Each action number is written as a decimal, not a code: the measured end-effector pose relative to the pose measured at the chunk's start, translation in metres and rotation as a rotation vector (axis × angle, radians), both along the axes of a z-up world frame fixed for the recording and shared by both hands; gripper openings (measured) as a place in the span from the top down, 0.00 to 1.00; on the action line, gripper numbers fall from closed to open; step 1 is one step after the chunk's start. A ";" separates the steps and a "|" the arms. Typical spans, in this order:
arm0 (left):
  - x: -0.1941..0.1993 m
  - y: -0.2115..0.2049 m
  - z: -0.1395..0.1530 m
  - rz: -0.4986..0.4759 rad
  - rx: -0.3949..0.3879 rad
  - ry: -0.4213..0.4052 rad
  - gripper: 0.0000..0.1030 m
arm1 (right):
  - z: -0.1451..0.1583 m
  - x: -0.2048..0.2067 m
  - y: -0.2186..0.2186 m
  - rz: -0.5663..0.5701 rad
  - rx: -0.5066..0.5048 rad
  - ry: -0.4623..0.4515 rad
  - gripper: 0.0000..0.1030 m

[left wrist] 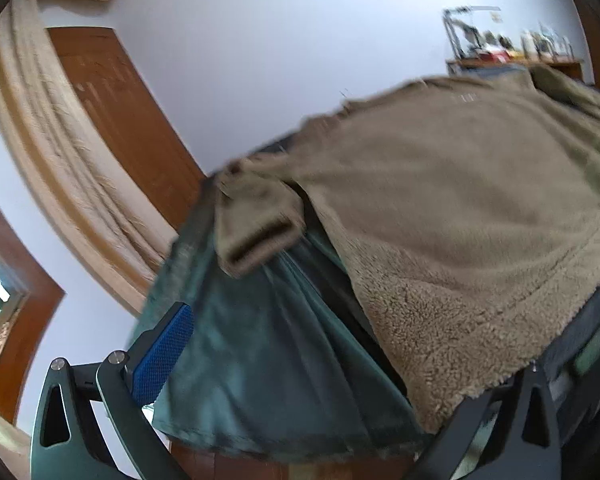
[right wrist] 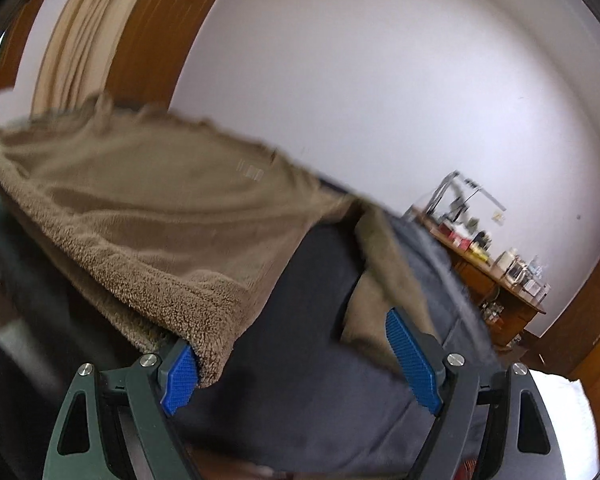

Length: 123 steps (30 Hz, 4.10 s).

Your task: Fold clothes

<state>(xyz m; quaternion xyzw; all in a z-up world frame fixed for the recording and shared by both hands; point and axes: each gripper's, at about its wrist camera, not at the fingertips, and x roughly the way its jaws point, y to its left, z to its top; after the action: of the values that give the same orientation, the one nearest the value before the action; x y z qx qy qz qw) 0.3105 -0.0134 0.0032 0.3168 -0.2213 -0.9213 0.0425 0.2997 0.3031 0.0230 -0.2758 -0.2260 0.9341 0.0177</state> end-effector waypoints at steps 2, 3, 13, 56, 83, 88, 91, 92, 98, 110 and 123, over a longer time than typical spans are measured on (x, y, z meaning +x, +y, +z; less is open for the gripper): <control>0.002 0.007 -0.012 -0.018 -0.034 -0.014 0.00 | -0.007 0.001 0.002 -0.001 0.001 -0.025 0.17; 0.003 0.010 -0.018 -0.028 -0.051 -0.021 0.00 | -0.008 0.000 0.002 0.004 0.000 -0.032 0.17; 0.014 0.010 -0.026 -0.112 -0.074 0.000 0.00 | -0.015 0.020 -0.003 0.122 0.025 -0.121 0.17; -0.036 0.046 0.001 -0.173 0.153 -0.102 0.01 | 0.006 -0.063 -0.024 0.371 -0.236 -0.387 0.17; -0.131 0.034 0.017 -0.078 0.250 -0.271 0.00 | -0.027 -0.089 -0.037 0.388 -0.249 -0.532 0.09; -0.166 0.039 0.009 -0.064 0.222 -0.337 0.00 | -0.027 -0.095 -0.042 0.378 -0.241 -0.551 0.09; -0.185 0.044 0.000 -0.057 0.197 -0.382 0.00 | -0.023 -0.100 -0.041 0.373 -0.245 -0.559 0.09; -0.190 0.046 -0.001 -0.056 0.189 -0.395 0.00 | -0.020 -0.101 -0.038 0.370 -0.243 -0.552 0.09; -0.221 0.054 0.003 -0.083 0.153 -0.428 0.00 | 0.018 -0.131 -0.022 0.349 -0.243 -0.445 0.09; -0.341 0.026 0.015 0.034 0.267 -0.493 0.00 | 0.066 -0.251 -0.027 0.326 -0.228 -0.399 0.09; -0.464 -0.004 0.007 0.167 0.222 -0.392 0.00 | 0.055 -0.427 -0.046 0.283 -0.356 -0.422 0.11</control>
<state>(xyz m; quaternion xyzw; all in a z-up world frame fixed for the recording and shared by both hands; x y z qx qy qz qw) -0.1537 -0.0178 0.0107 0.5094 -0.0956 -0.8543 0.0397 -0.1271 0.2570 0.0780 -0.4283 -0.0936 0.8742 -0.2086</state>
